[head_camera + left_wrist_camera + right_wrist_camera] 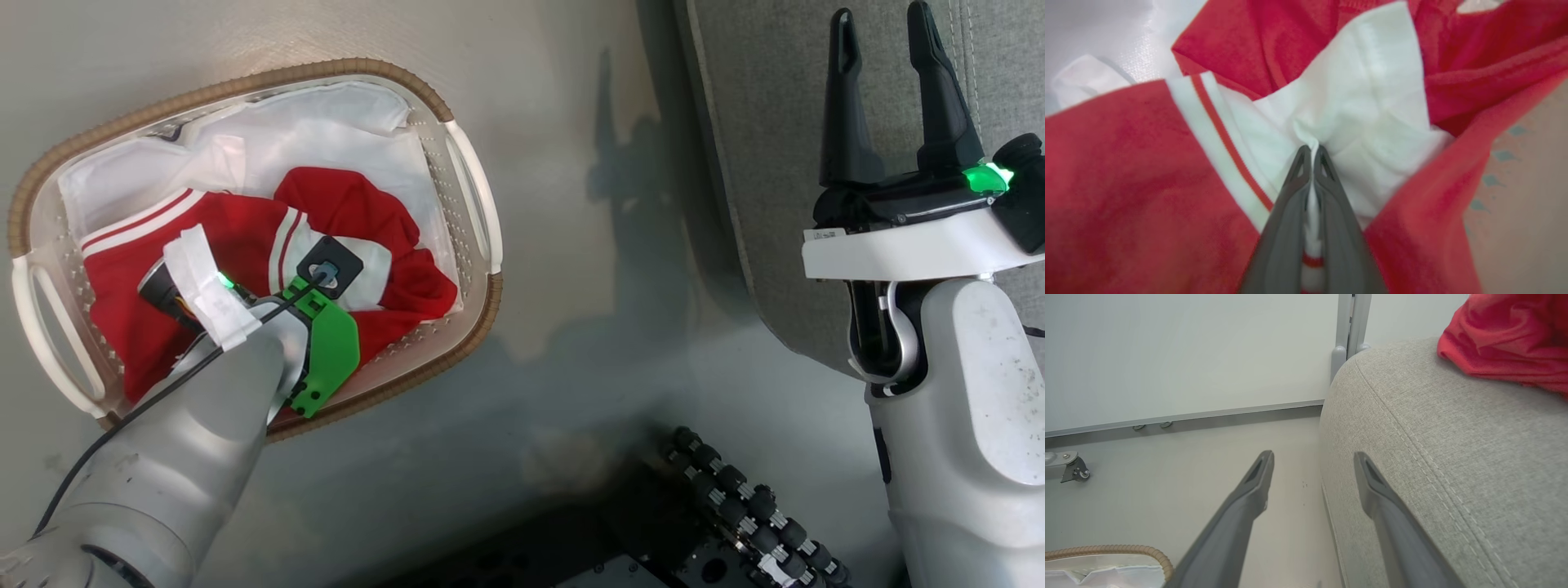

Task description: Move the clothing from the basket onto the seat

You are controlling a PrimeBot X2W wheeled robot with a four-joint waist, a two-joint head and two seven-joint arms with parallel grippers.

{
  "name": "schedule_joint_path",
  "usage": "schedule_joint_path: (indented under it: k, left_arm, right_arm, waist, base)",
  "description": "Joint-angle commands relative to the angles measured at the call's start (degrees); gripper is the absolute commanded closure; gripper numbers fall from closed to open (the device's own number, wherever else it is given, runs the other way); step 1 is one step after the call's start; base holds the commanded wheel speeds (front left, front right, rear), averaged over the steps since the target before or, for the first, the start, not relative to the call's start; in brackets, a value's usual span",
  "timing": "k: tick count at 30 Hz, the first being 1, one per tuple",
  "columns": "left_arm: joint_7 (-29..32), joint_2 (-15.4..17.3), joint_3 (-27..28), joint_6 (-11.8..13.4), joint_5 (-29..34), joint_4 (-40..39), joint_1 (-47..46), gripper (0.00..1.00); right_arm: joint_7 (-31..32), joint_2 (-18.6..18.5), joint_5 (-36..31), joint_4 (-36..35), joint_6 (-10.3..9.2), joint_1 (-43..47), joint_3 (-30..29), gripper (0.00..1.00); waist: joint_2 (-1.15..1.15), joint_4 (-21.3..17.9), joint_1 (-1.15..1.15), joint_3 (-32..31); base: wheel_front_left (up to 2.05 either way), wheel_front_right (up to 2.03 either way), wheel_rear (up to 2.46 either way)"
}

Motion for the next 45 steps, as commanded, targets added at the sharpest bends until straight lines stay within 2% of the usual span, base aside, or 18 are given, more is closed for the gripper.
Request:
schedule_joint_path:
  k: [1, 9, 13, 19, 27, 37, 45]
  left_arm:
    - [-0.64, -0.31, -0.01, 0.11, -0.27, 0.38, -1.03, 1.00]
    - [-5.47, -2.46, 0.25, 0.13, -1.24, 0.46, -1.00, 1.00]
    - [-10.11, -3.49, 0.30, 0.47, -1.46, -0.20, -0.60, 1.00]
    - [-14.63, -4.78, 1.28, 0.74, -2.88, -1.95, 1.33, 1.00]
    - [-16.05, -5.50, 2.95, 0.84, -3.58, -8.39, 4.29, 1.00]
    - [-16.05, -1.23, 6.94, 1.88, -1.75, -24.16, 7.03, 1.00]
    - [-15.75, 1.42, 8.38, 1.84, -1.25, -32.37, 3.77, 1.00]
  right_arm:
    - [-0.12, -0.14, -0.58, 0.29, -0.06, -0.73, -0.24, 0.00]
    - [-0.11, -0.15, -2.36, 1.21, -0.06, 0.13, -1.61, 0.00]
    - [-0.11, -0.16, -3.78, 1.95, -0.06, 1.35, -2.59, 0.00]
    - [-0.11, -0.17, -6.56, 3.46, -0.06, 3.48, -4.21, 0.00]
    - [-0.11, -0.18, -9.73, 6.14, -0.06, 8.37, -5.74, 0.00]
    - [-0.11, -0.19, -11.31, 9.05, -0.06, 15.60, -6.45, 0.00]
    - [-0.11, -0.18, -11.07, 10.76, -0.06, 19.46, -5.46, 0.00]
  waist:
    - [0.00, 0.59, -0.01, -0.68]
    - [0.00, 3.15, -0.01, -4.74]
    - [0.00, 5.03, -0.01, -8.49]
    - [0.00, 8.25, -0.01, -15.62]
    - [0.00, 12.39, -0.01, -27.06]
    - [0.00, 15.85, -0.01, -40.54]
    - [0.00, 16.64, -0.01, -48.76]
  base:
    - [0.00, 0.00, 0.00]
    - [0.00, 0.00, 0.00]
    - [0.00, 0.00, 0.00]
    - [0.00, 0.00, 0.00]
    - [0.00, 0.00, 0.00]
    - [0.00, 0.00, 0.00]
    - [0.00, 0.00, 0.00]
